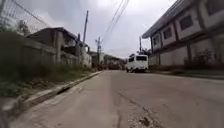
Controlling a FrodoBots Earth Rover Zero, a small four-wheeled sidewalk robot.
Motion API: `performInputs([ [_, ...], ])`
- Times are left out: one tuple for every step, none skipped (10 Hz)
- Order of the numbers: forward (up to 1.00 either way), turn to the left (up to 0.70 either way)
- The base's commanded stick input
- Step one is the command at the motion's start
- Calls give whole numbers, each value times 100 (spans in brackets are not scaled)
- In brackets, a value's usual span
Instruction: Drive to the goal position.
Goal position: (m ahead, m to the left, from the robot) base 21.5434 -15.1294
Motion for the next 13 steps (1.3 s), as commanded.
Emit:
performInputs([
  [70,0],
  [70,0],
  [70,0],
  [70,-3],
  [70,-14],
  [70,-35],
  [70,-35],
  [70,-8],
  [70,0],
  [70,0],
  [70,0],
  [70,0],
  [70,0],
])
